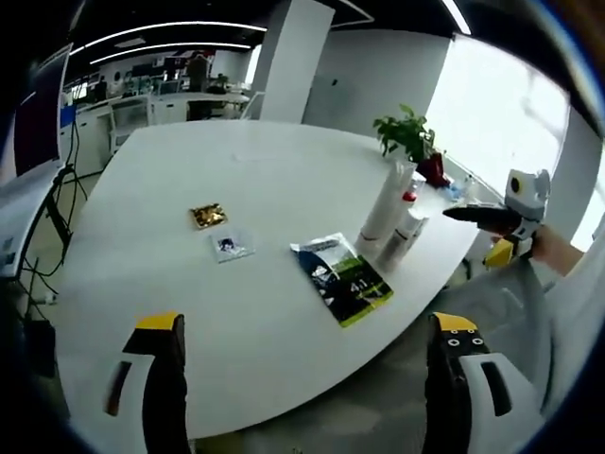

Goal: Arrange the skincare products in the storage area until every visible bottle or jar stands upright without overlapping.

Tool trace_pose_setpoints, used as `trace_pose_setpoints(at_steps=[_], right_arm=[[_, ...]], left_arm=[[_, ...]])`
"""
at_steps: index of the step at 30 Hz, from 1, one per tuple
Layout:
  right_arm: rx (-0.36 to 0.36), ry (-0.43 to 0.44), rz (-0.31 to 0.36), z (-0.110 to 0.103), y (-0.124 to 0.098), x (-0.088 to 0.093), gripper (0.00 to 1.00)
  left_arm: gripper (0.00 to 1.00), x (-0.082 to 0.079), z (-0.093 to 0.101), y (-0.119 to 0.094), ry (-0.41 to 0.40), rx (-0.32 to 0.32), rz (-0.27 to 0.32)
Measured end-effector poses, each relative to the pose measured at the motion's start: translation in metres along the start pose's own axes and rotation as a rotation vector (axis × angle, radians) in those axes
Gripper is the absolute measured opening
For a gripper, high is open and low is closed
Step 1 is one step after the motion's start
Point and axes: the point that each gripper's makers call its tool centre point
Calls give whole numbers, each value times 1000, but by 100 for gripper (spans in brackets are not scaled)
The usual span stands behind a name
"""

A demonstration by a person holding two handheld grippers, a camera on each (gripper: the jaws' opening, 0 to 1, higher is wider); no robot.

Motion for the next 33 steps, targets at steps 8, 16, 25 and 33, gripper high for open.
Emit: trace_pose_setpoints(at_steps=[8, 16, 25, 33], right_arm=[[0, -16, -18, -1, 1, 3, 98], [5, -10, -28, 0, 1, 4, 98], [13, 0, -36, 3, 2, 6, 98], [21, 6, -39, 5, 2, 6, 98]], left_arm=[[97, -4, -7, 13, -13, -40, -35], [92, -1, -17, 34, -42, -67, -126], [85, -7, -31, 57, -61, -120, -192], [80, -19, -39, 77, -56, -125, -226]])
Point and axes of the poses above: the point that each gripper's makers call its tool centre point, and the gripper's own axes: y roughly forward along the fingers, z roughly to its right, x roughly out of its underside, and after that the axes turned 2 degrees about -y, right-handed
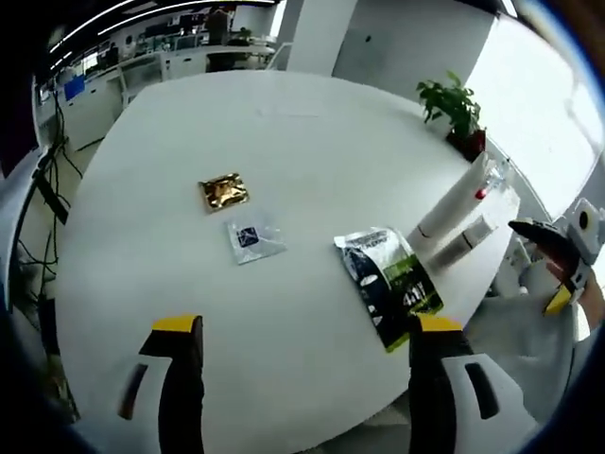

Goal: Arrange the skincare products in the storage area until every visible bottle or jar stands upright without overlapping.

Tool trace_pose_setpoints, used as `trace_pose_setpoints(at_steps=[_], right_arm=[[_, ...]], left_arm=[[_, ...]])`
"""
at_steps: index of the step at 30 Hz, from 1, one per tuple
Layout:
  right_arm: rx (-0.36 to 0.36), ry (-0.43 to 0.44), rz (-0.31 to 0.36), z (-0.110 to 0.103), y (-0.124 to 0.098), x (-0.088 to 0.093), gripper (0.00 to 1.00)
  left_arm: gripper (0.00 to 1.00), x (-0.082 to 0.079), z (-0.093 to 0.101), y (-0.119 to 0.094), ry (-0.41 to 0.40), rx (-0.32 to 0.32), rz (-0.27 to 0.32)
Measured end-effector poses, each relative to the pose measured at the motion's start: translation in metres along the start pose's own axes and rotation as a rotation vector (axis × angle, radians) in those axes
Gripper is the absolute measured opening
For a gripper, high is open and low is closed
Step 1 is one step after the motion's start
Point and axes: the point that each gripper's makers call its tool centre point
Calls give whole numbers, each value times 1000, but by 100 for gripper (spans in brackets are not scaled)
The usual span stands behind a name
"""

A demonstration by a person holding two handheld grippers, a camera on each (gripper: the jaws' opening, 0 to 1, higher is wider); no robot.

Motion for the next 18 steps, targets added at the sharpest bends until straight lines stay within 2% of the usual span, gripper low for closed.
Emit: trace_pose_setpoints(at_steps=[4, 9, 18], right_arm=[[5, 1, -2, 1, -1, 1, 98], [-2, 1, -13, -1, 0, 2, 98], [0, 9, -25, 1, 1, 5, 98]], left_arm=[[78, -5, -3, 11, -33, -12, -14], [76, -10, -10, 25, -31, -32, -35], [72, -13, -22, 46, -61, -103, -67]])
Point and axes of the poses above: the point that each gripper's makers call its tool centre point, and the gripper's own axes: y roughly forward along the fingers, z roughly to its right, x roughly out of its underside, and after that the axes turned 2 degrees about -y, right-handed
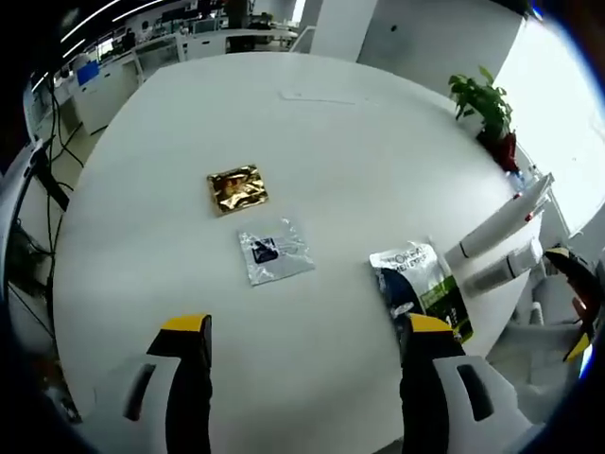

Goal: Arrange the skincare products in the storage area until every visible bottle or jar stands upright without overlapping.

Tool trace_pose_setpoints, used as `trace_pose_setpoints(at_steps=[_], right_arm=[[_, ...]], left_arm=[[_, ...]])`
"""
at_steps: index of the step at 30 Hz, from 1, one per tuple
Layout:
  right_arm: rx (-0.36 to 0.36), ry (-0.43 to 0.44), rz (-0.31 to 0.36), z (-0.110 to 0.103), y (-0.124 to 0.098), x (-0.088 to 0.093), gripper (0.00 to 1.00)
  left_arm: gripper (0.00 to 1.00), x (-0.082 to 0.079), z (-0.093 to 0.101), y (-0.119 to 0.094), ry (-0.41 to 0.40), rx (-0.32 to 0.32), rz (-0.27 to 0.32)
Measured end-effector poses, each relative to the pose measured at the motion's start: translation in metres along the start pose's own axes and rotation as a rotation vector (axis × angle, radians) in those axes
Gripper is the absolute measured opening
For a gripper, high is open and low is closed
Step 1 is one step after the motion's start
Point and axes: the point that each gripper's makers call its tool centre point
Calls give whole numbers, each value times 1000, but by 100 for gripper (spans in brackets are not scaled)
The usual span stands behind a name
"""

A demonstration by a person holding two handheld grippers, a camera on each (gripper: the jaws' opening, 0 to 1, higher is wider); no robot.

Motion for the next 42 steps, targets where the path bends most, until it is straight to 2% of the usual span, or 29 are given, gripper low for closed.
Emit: trace_pose_setpoints(at_steps=[10, 15, 18, 22, 29, 37, 42], right_arm=[[-3, 20, -2, 1, 0, 1, 97], [-1, 24, 1, 2, 0, 1, 97], [3, 29, 1, 3, 0, 1, 97], [1, 31, 0, 3, 0, 1, 97], [-3, 36, 2, 3, 1, 1, 96], [-15, 49, 0, 1, 1, 2, 96], [-20, 62, 9, 2, 2, 1, 96]], left_arm=[[69, -14, -5, 20, -27, -62, 9], [67, -15, -10, 32, -55, -111, 11], [63, -19, -9, 36, -72, -116, 27], [61, -23, -9, 44, -46, -134, 22], [59, -30, -14, 56, -45, -161, 11], [58, -29, -16, 57, -41, -200, 3], [53, -28, -17, 51, -32, -218, 14]])
Point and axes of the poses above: the point that each gripper's makers call its tool centre point, and the gripper's own axes: y roughly forward along the fingers, z roughly to its right, x roughly out of its underside, and after that the axes turned 2 degrees about -y, right-handed
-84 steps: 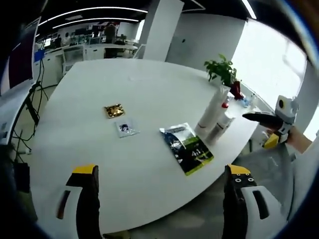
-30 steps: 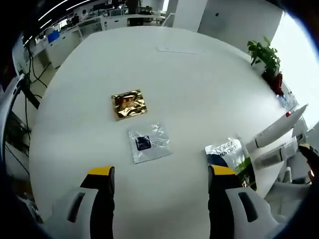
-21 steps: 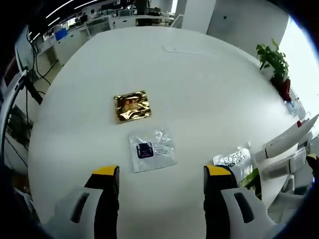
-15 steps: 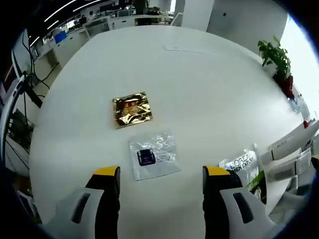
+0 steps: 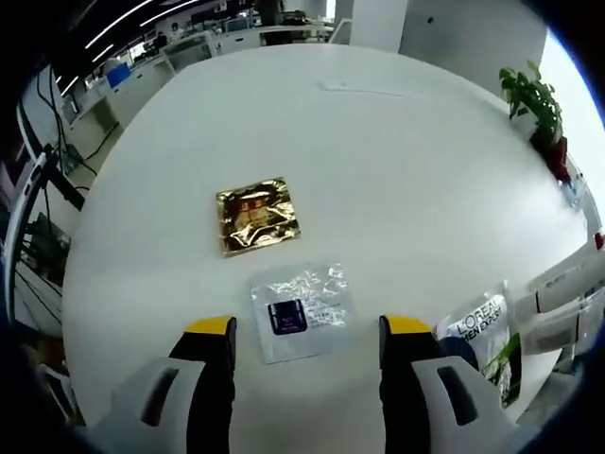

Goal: Arrange the skincare products in the storage area until every visible bottle or jar stands upright without overlapping.

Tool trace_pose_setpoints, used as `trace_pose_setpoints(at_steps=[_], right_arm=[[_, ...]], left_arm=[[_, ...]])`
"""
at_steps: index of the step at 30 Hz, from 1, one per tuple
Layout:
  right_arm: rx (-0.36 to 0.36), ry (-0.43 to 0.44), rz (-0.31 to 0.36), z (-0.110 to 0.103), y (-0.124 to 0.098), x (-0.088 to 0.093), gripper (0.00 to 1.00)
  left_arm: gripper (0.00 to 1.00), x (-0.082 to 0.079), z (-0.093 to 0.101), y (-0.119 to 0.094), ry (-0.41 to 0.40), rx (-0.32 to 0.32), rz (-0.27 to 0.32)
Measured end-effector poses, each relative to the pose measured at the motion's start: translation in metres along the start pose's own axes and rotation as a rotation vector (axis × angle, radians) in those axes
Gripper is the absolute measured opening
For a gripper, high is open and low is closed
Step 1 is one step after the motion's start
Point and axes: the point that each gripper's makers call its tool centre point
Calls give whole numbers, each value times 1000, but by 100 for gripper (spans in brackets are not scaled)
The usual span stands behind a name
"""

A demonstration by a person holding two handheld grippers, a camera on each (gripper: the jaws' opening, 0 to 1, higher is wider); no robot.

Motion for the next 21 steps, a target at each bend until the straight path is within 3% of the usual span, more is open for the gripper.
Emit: trace_pose_setpoints(at_steps=[13, 21], right_arm=[[4, -4, 1, 0, 0, 0, 96], [1, -6, -1, 0, 1, 0, 96]], left_arm=[[40, -10, -1, 7, 54, 1, 58], [40, -10, -6, 9, 58, 1, 73]])
Point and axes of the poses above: the point that each gripper's makers call its tool centre point, and the gripper's own axes: y roughly forward along the fingers, z roughly to its right, x roughly out of its underside, and after that the axes turned 2 degrees about -y, right-handed
